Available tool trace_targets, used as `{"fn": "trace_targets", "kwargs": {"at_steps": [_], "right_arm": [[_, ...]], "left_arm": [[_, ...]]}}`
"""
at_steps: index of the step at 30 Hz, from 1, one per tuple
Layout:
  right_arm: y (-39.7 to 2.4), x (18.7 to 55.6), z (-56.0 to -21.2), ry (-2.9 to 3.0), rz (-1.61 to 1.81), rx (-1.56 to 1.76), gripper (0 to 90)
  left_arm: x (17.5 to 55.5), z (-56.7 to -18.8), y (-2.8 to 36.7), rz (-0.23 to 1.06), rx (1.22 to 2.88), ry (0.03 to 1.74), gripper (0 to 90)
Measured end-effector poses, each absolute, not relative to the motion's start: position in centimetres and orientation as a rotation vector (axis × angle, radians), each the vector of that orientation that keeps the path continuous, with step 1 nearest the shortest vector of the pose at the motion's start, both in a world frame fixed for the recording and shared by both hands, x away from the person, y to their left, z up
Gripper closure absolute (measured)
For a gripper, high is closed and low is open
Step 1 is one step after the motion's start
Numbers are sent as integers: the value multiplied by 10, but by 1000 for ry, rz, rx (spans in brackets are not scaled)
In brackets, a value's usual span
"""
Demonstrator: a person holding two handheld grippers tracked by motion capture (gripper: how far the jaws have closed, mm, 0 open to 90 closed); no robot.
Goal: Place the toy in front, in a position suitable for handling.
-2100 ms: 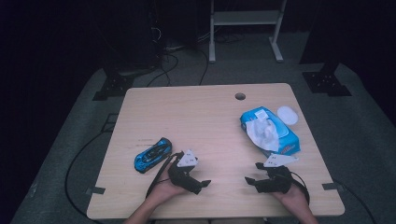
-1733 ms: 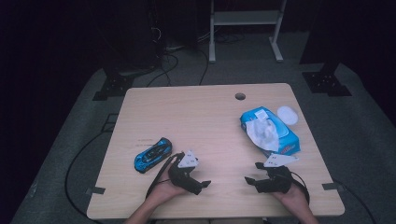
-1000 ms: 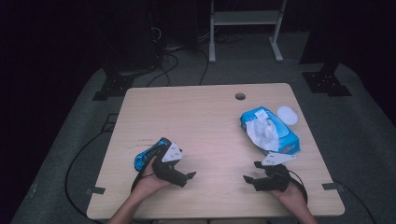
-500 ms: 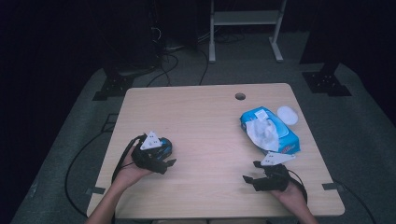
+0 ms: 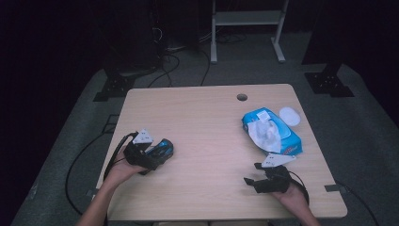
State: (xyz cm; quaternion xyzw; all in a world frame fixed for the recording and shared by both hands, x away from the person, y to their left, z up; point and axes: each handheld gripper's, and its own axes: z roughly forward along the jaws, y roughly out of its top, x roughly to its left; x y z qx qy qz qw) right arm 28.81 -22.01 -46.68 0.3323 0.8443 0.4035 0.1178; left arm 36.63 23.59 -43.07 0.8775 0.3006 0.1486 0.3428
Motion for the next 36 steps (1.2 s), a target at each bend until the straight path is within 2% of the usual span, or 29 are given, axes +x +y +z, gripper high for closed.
{"fn": "trace_targets", "kwargs": {"at_steps": [20,22,28,31,36], "right_arm": [[-218,288,-467,2481,1176,961,260],[-218,288,-467,2482,1176,960,260],[-216,288,-468,2486,1173,959,260],[-216,289,-468,2491,1171,956,260],[-216,288,-467,2487,1176,952,261]], "left_arm": [[391,-462,232,321,2406,854,60],[392,-465,231,311,2417,854,81],[395,-466,231,306,2398,870,92],[400,-463,224,284,2454,874,93],[405,-458,213,274,2484,863,197]]}}
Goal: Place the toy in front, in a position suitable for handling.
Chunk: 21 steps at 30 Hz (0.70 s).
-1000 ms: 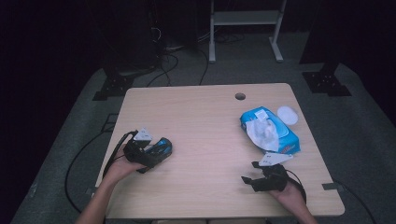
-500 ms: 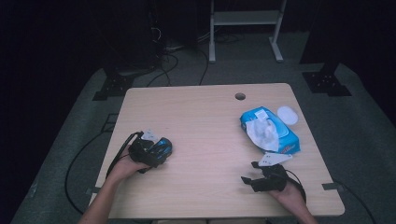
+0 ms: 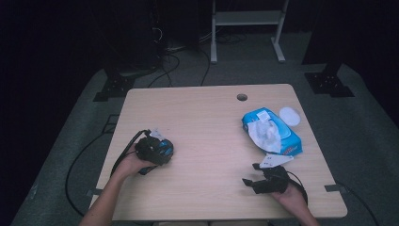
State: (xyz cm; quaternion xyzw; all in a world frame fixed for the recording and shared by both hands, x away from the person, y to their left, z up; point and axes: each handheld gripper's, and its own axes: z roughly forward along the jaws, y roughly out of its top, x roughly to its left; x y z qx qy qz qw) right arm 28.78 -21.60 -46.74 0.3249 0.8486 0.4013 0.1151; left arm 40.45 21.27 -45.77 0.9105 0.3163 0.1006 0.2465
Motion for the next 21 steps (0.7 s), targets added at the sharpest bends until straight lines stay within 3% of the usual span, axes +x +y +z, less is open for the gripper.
{"fn": "trace_targets", "kwargs": {"at_steps": [3,21], "right_arm": [[-217,287,-467,2480,1184,954,261],[-218,288,-466,2477,1180,952,261]], "left_arm": [[406,-456,213,271,2489,874,247],[400,-440,221,352,2427,853,253]]}}
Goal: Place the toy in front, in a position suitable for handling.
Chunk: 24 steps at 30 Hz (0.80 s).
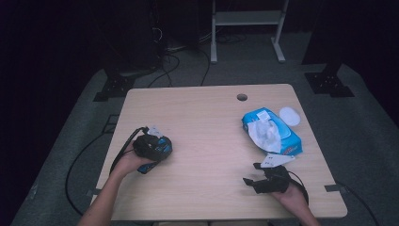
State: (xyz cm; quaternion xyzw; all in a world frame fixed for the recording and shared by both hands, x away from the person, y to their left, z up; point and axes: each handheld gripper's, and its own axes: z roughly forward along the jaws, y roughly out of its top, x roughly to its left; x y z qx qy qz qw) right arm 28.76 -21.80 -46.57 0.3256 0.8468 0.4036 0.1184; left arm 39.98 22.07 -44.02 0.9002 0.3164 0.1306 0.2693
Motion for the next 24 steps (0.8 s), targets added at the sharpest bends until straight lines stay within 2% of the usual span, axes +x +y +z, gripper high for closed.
{"fn": "trace_targets", "kwargs": {"at_steps": [15,24], "right_arm": [[-217,287,-465,2471,1177,947,261],[-217,287,-465,2464,1178,946,261]], "left_arm": [[377,-405,257,424,2167,862,253],[371,-392,261,435,2066,845,253]]}}
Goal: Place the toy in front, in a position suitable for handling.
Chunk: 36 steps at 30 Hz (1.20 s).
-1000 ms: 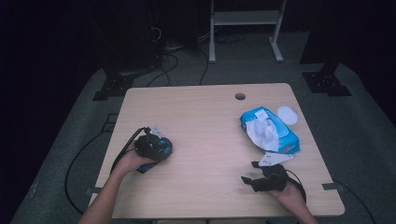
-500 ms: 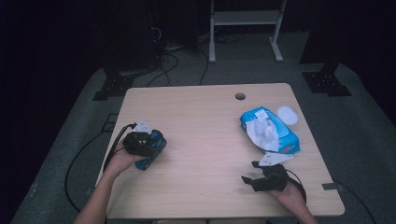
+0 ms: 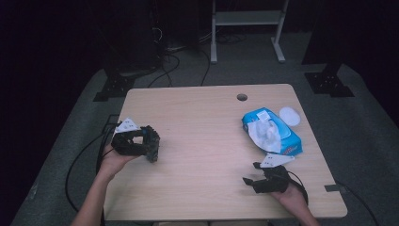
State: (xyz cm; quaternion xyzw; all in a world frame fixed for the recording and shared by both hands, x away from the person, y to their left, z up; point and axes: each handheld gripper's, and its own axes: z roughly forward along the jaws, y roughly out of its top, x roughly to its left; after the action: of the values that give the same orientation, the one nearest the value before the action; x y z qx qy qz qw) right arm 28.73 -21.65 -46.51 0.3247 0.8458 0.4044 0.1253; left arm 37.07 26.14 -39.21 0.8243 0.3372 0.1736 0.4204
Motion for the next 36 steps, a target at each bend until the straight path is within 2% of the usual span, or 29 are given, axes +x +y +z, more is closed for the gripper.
{"fn": "trace_targets", "kwargs": {"at_steps": [19,36], "right_arm": [[-219,287,-462,2445,1191,949,261],[-221,285,-459,2427,1194,936,261]], "left_arm": [[354,-372,214,378,2027,653,253],[341,-392,160,220,2094,495,253]]}}
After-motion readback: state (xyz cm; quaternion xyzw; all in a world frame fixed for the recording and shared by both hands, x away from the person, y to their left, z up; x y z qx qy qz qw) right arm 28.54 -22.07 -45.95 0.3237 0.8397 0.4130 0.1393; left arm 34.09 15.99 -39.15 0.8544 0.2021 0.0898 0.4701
